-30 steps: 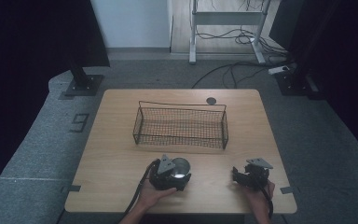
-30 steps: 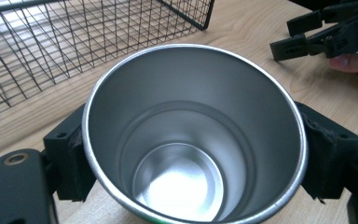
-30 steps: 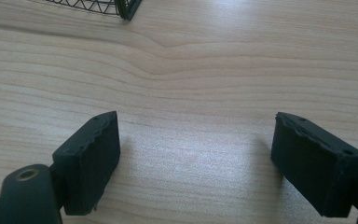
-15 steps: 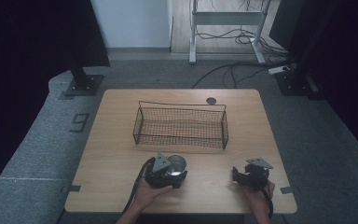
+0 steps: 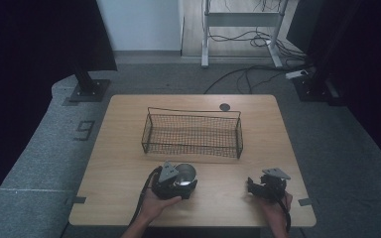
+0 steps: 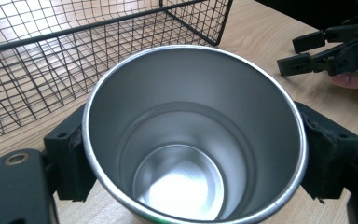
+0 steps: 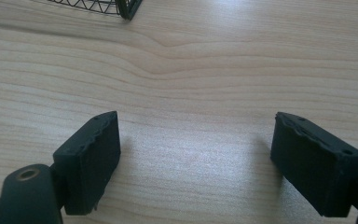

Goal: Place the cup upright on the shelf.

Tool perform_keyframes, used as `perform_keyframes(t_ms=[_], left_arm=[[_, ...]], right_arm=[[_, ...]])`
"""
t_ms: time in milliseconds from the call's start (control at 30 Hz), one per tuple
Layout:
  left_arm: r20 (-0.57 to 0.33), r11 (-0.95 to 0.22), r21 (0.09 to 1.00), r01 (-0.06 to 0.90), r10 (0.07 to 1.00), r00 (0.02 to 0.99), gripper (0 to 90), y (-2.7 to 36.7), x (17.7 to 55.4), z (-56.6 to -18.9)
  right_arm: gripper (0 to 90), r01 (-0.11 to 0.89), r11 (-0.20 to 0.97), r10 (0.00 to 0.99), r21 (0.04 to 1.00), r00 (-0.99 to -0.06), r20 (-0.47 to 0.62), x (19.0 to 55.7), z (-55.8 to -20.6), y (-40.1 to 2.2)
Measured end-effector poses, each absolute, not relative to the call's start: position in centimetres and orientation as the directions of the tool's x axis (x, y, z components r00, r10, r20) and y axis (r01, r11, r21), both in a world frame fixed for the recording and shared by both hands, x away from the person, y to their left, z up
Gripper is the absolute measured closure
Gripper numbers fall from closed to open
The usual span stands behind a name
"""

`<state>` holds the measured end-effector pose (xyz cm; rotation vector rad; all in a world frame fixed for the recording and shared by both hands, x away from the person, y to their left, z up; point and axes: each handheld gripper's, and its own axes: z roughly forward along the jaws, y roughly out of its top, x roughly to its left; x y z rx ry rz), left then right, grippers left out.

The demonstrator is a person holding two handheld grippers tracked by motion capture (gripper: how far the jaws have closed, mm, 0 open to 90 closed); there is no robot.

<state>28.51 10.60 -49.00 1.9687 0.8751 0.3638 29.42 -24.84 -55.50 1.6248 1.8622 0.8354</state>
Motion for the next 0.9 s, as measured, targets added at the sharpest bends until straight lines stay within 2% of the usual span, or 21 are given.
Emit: perform_keyframes(t_ms=[900], left_arm=[[-0.099,-0.285,0.852,0.440,0.736,0.669,15.5,13.1,29.7,-46.4]], right_arm=[[15.7,0.665,0.086,0.990,0.742,-0.139,0.009,29.4,-55.5,-24.8]])
